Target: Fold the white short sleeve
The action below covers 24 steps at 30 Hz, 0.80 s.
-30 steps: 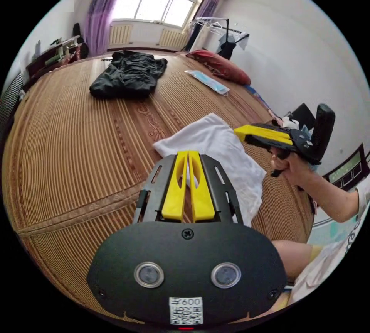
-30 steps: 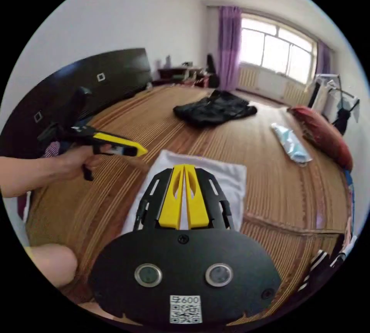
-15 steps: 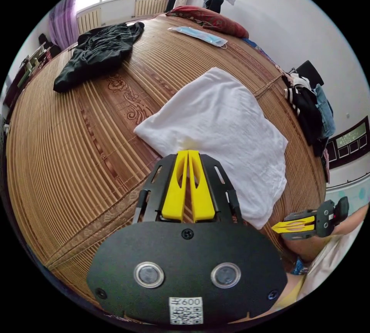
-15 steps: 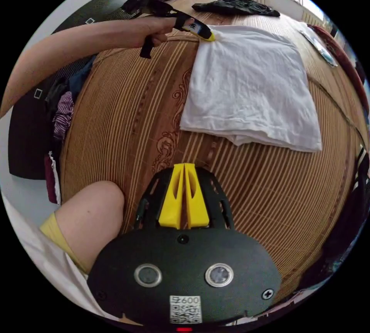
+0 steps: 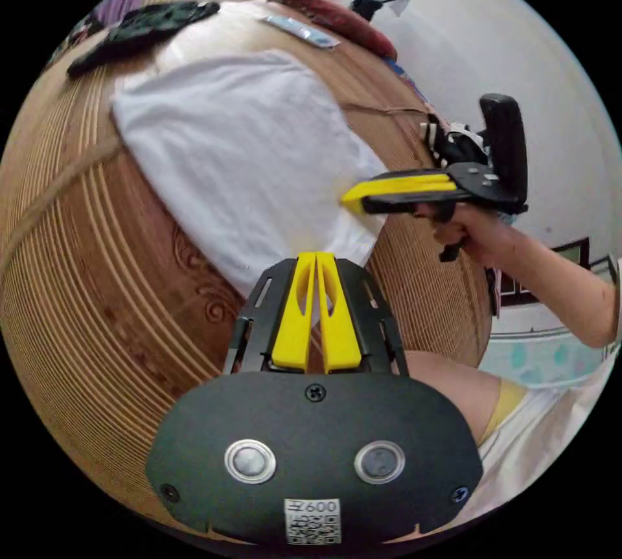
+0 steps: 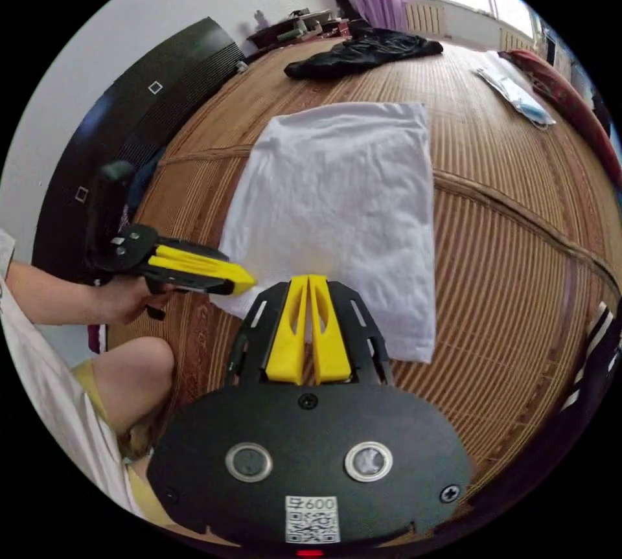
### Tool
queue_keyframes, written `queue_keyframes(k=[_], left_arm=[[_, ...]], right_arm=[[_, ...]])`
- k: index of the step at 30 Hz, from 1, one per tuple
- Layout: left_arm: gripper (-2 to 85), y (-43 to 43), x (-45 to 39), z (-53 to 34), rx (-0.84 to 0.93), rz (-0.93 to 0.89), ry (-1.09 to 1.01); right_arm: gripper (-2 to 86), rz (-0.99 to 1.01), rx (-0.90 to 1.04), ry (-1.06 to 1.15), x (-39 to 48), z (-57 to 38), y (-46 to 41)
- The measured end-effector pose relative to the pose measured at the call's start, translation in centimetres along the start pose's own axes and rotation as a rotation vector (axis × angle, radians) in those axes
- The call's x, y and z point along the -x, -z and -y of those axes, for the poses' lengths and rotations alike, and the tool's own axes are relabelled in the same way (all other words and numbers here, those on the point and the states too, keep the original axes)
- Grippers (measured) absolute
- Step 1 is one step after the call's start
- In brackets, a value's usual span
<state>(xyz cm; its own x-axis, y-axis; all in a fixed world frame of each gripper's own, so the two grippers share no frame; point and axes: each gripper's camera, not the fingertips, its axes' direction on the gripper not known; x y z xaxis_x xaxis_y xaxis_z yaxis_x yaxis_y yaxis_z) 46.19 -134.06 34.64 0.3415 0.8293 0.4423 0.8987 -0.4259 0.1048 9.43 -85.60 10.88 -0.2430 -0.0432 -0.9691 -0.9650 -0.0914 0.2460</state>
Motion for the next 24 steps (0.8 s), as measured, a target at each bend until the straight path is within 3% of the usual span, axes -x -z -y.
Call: queue_keyframes(k=[2,4,6,9,13,15,18,20,24], left_arm=[[0.4,3.7,2.2,-2.4,-0.019,0.025,0.053],[0.4,6.6,3.7,-3.8,0.022,0.086,0.114],[0.5,9.0,5.4,-4.3,0.032,0.079,0.182],[0.8,11.0,5.9,-2.1,-0.038,-0.063,0.125],[2.3,13.6,8.2,3.1,-0.078,0.069,0.140],[3.7,16.6,11.5,5.1,-0.169,0.087,0.204],[6.6,21.4,18.1,8.7,-0.287,-0.076,0.281],[9.4,22.4,22.3,11.8,-0.232,-0.182,0.337],[11.6,21.8,25.6,14.9,-0.102,-0.186,0.356]], right_arm=[[-0.8,-0.088,-0.011,-0.302,-7.3,-3.2,3.6],[-0.9,-0.236,-0.071,-0.444,-10.1,-5.9,6.7],[-0.9,-0.159,-0.178,-0.428,-10.3,-7.0,8.6],[-0.9,-0.062,-0.210,-0.318,-7.3,-4.7,7.2],[-0.9,0.173,-0.349,-0.416,-4.0,-2.1,3.5],[-0.9,0.131,-0.273,-0.290,-0.4,-1.1,2.4],[-0.9,0.061,-0.169,-0.104,4.6,-2.6,0.9],[-0.9,0.167,-0.166,-0.131,5.2,-5.7,0.0],[-0.9,0.293,-0.172,-0.262,3.9,-10.5,-1.4]])
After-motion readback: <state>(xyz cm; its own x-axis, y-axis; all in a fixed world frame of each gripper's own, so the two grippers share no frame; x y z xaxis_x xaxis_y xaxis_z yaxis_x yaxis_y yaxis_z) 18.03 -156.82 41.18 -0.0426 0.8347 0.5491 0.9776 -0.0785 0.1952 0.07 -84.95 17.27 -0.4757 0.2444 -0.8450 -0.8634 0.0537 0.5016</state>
